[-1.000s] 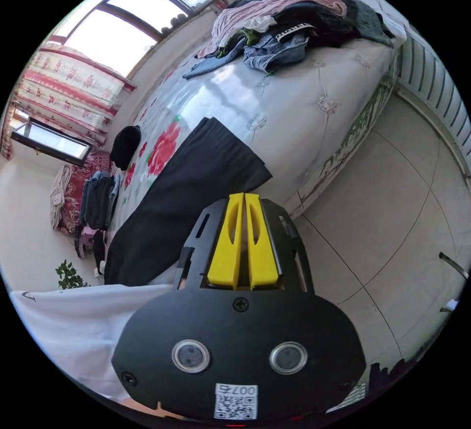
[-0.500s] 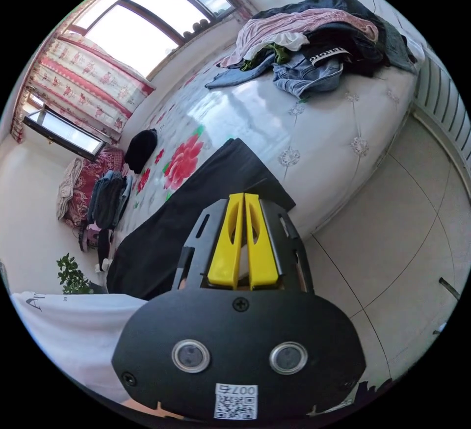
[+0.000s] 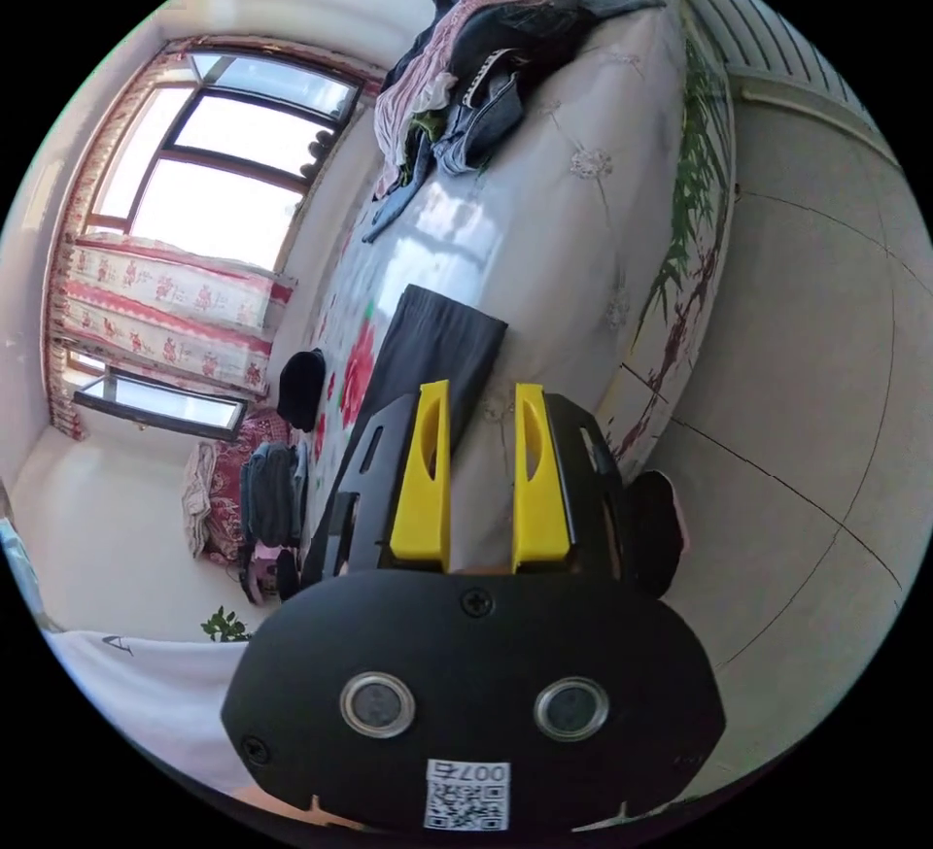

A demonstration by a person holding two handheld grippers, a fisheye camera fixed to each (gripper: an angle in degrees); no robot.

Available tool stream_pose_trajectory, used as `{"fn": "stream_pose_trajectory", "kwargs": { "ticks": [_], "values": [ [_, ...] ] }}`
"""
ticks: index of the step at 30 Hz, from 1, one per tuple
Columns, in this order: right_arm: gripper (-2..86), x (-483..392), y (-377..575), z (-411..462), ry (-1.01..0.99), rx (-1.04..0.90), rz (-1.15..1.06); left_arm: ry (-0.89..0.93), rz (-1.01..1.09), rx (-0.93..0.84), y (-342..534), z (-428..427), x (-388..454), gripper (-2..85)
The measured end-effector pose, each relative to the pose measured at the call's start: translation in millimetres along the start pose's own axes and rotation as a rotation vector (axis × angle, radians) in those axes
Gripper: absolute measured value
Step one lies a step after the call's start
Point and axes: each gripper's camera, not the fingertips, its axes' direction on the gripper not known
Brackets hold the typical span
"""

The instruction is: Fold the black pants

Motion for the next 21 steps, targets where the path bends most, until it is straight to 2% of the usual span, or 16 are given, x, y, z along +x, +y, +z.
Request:
{"fn": "stream_pose_trajectory", "kwargs": {
  "ticks": [6,10,15,18,21],
  "values": [
    [6.8,-32,28,20,0.049,0.028,-0.060,0.106,-0.133,0.140,13,-7,-41,9.0],
    [4.9,-45,48,49,0.145,0.055,-0.063,0.140,-0.177,0.156,12,4,-56,10.2],
    [1.2,-59,55,67,0.066,0.011,-0.069,0.166,-0.205,0.157,10,15,-74,11.2],
    [0.3,-107,64,78,-0.042,-0.003,-0.210,0.200,-0.234,0.175,9,15,-88,11.1],
    [0.0,-184,95,95,-0.160,-0.073,-0.470,0.217,-0.245,0.186,11,14,-97,11.1]
  ]
}}
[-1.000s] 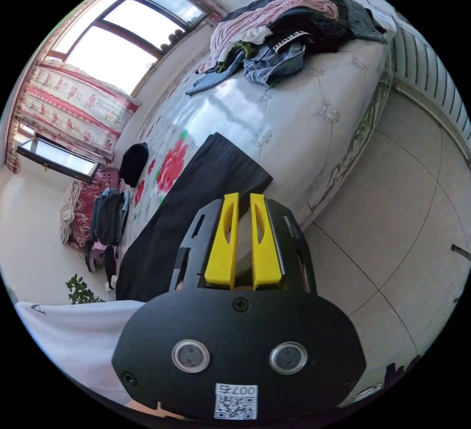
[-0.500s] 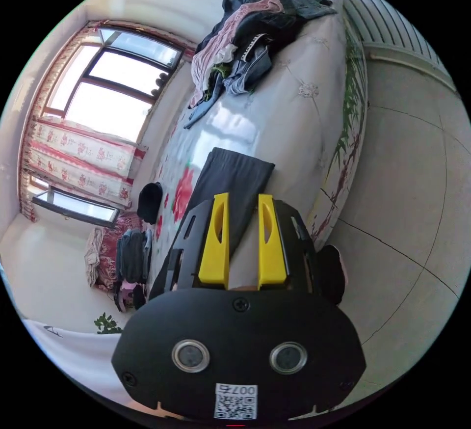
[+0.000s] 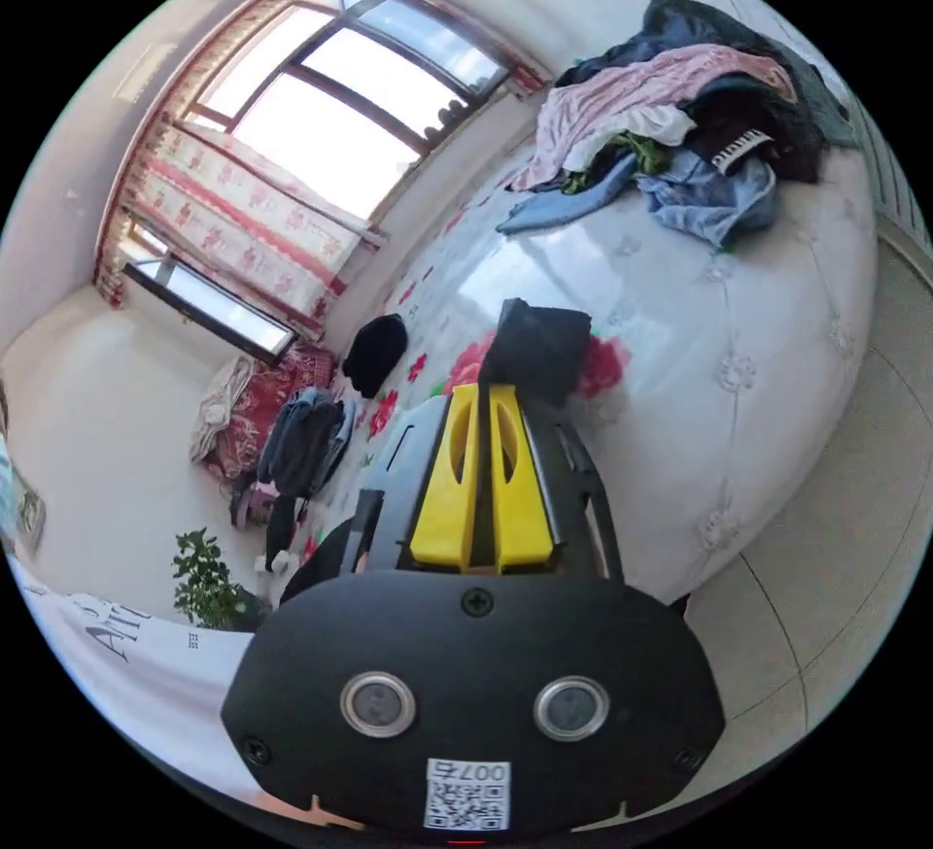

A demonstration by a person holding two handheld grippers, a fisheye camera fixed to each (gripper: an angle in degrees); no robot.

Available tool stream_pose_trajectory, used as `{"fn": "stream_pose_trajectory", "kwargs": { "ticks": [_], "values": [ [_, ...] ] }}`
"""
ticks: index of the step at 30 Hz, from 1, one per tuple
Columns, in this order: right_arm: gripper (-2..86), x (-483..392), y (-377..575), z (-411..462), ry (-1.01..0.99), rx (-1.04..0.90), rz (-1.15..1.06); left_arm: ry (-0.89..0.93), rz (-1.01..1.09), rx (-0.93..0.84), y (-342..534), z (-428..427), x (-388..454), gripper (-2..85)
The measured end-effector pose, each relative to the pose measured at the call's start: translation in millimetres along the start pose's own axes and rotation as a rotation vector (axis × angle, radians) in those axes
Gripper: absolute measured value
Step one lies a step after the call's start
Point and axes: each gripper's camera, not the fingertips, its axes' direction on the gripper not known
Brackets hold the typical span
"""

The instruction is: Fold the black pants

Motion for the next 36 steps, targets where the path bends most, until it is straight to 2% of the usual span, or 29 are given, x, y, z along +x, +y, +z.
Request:
{"fn": "stream_pose_trajectory", "kwargs": {
  "ticks": [3,5,7,9,11,13,17,20,28,33,36],
  "values": [
    [0.0,-106,20,49,-0.135,-0.172,-0.362,0.000,0.010,0.002,1,0,-5,11.2],
    [0.2,-188,68,95,-0.239,-0.347,-0.648,-0.005,0.012,0.011,1,0,-9,11.2],
    [0.5,-232,116,133,-0.343,-0.490,-0.787,-0.009,0.007,0.032,2,0,-15,10.9],
    [1.2,-257,168,177,-0.419,-0.654,-0.872,0.015,-0.016,0.064,4,0,-24,10.7],
    [2.3,-264,231,243,-0.410,-0.947,-0.877,0.040,-0.040,0.086,6,0,-31,10.8],
    [2.9,-261,261,267,-0.376,-1.063,-0.891,0.065,-0.051,0.097,9,-1,-38,11.0],
    [3.6,-250,263,265,-0.312,-0.966,-0.890,0.034,-0.025,0.083,17,-9,-48,11.5],
    [3.8,-228,252,266,-0.288,-0.911,-0.778,0.003,-0.036,0.183,23,-23,-60,12.1],
    [3.1,-193,242,273,-0.268,-0.828,-0.651,0.195,-0.138,0.306,15,0,-92,13.0],
    [2.2,-173,229,275,-0.258,-0.784,-0.631,0.335,-0.199,0.305,14,24,-111,8.3],
    [1.8,-155,219,277,-0.251,-0.776,-0.599,0.379,-0.206,0.366,21,32,-105,5.7]
  ]
}}
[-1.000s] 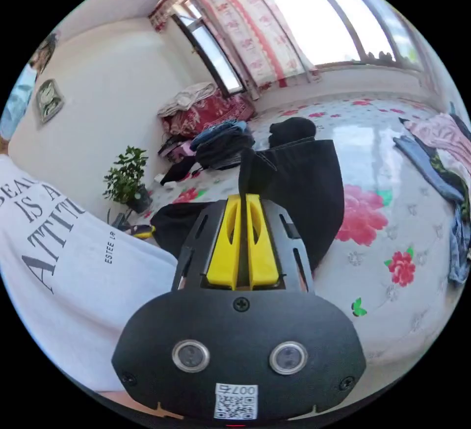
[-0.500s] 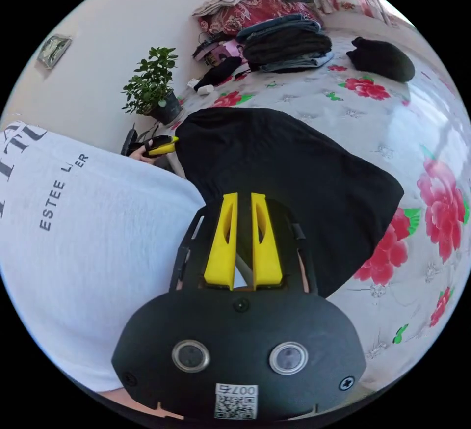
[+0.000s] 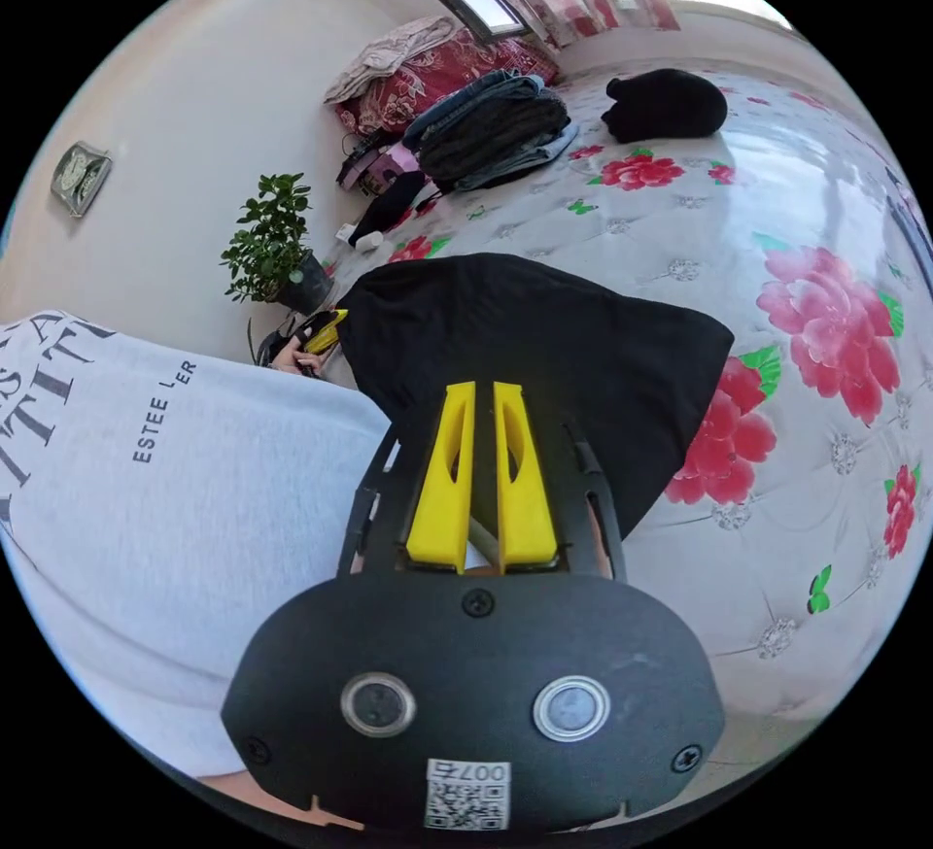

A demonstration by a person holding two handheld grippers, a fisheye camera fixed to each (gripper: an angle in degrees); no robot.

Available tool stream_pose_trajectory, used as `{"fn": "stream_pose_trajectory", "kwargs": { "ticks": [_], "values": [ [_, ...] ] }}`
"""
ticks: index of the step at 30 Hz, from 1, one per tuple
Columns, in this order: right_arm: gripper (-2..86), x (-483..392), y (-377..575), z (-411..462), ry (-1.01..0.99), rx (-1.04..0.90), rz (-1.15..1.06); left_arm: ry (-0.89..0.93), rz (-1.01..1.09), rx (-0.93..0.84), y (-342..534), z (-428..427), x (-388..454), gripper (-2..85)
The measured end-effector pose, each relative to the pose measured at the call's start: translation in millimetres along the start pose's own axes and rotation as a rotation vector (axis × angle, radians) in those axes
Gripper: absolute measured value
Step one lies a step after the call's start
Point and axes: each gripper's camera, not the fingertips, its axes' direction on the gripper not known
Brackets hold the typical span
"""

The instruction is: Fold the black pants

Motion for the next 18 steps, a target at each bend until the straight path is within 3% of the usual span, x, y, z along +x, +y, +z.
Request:
{"fn": "stream_pose_trajectory", "kwargs": {
  "ticks": [4,7,12,16,18],
  "values": [
    [1.4,23,9,-18,0.026,0.034,0.017,0.048,0.171,0.031,11,7,41,4.5],
    [1.4,45,17,-34,0.038,0.069,0.051,0.101,0.449,-0.072,24,29,114,4.4],
    [2.2,90,29,-63,0.056,0.134,0.121,0.265,1.042,-0.523,124,110,266,5.0],
    [3.8,139,42,-89,0.021,0.224,0.218,0.412,1.165,-0.867,222,189,288,6.7],
    [4.4,163,50,-98,-0.027,0.254,0.272,0.350,1.131,-1.037,265,243,271,8.9]
  ]
}}
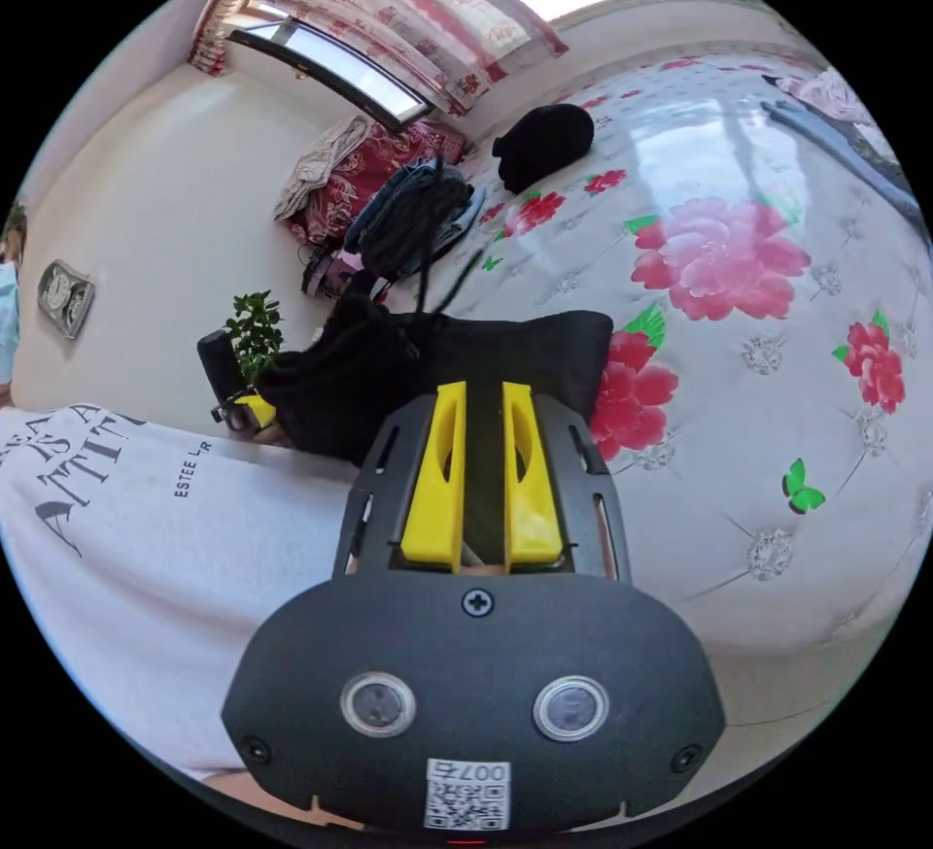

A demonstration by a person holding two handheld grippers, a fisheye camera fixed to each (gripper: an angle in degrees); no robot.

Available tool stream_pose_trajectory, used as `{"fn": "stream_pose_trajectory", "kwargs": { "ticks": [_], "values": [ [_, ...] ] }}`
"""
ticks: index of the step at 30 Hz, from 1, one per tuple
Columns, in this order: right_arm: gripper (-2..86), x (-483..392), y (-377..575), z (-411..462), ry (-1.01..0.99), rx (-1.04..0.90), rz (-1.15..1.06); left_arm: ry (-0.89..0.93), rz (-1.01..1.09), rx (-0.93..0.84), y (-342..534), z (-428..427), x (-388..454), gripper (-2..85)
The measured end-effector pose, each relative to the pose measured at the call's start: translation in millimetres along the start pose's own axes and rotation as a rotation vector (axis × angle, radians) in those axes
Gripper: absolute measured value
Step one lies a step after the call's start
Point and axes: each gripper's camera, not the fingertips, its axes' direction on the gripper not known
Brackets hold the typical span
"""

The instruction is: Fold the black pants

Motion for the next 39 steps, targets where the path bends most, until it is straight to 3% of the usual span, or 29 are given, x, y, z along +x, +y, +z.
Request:
{"fn": "stream_pose_trajectory", "kwargs": {
  "ticks": [2,5,9,14,18,21,24,30,39],
  "values": [
    [5.0,30,1,-14,-0.042,0.022,0.067,-0.046,-0.063,-0.051,-2,18,-14,9.8],
    [6.0,65,6,-28,-0.032,0.020,0.141,-0.169,-0.138,0.031,7,-3,-34,10.0],
    [6.9,111,15,-36,-0.041,-0.017,0.251,-0.336,-0.417,0.088,46,-42,-87,9.9],
    [7.3,153,12,-42,-0.037,-0.076,0.300,-0.293,-0.608,0.079,83,-43,-136,11.1],
    [6.8,170,2,-42,-0.096,-0.084,0.294,-0.066,-0.696,0.016,97,0,-181,11.4],
    [5.7,178,-8,-26,-0.193,-0.143,0.304,0.046,-0.680,0.034,84,25,-198,10.8],
    [3.2,184,-23,-25,-0.160,-0.199,0.307,-0.052,-0.589,-0.035,54,33,-200,4.6],
    [0.3,177,-92,-61,-0.222,-0.160,0.210,-0.022,-0.495,0.033,-27,10,-216,3.2],
    [0.0,125,-357,-110,-0.310,0.061,-0.053,-0.059,-0.366,0.228,-236,-85,-300,3.1]
  ]
}}
